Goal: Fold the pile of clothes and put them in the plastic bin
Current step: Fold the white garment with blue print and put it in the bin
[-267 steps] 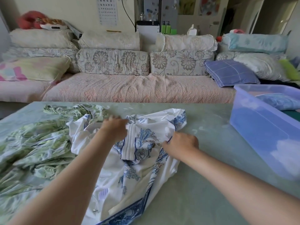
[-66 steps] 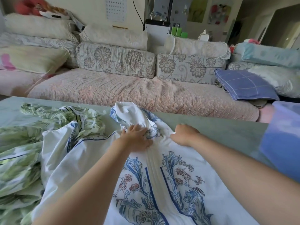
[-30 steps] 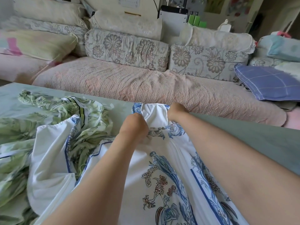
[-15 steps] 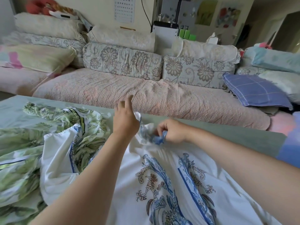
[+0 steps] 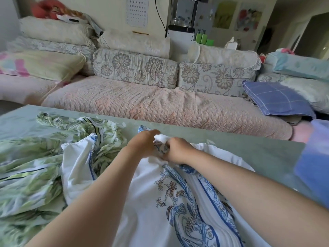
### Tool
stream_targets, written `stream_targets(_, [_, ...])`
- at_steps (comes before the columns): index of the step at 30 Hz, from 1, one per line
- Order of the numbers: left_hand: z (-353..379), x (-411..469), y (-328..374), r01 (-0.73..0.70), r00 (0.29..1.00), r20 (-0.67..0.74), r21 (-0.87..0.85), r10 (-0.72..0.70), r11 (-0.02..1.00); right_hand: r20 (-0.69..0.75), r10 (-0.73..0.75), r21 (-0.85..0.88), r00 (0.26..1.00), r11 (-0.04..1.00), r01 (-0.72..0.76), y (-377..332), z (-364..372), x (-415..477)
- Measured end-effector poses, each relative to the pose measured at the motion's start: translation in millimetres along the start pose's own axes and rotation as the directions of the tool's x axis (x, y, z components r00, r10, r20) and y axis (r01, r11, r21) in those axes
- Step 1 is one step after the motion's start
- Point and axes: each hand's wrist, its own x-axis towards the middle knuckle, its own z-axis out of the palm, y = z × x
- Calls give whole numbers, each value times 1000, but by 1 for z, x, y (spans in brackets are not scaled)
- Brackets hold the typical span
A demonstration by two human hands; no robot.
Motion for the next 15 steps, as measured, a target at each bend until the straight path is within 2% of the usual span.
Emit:
stream_targets(2, [-4, -3, 1, -54, 995, -82, 123, 64, 991, -139, -18, 5, 990, 1000, 18, -1, 3, 3])
stream_targets(5, [-6, -7, 5, -84, 974, -180, 281, 139, 956, -342, -75, 52, 937, 994, 99, 7, -10, -3])
stream_targets(8, [-11, -8, 9, -162, 940, -227, 366, 256, 916, -443, -176, 69, 879, 971, 229, 19, -36, -26])
stream_targets(11, [-21, -23, 24, -270, 899, -261, 300, 351, 915, -469, -239, 43, 850, 955, 292, 35, -50, -56])
stream_targets(13, [-28, -39, 37, -318, 877, -275, 284, 394, 905, -418, -274, -40, 866, 958, 284, 49, -51, -77])
stream_targets(15, [-37, -56, 53, -302, 908, -205, 284, 365, 910, -324, -324, -166, 889, 944, 283, 60, -50, -98])
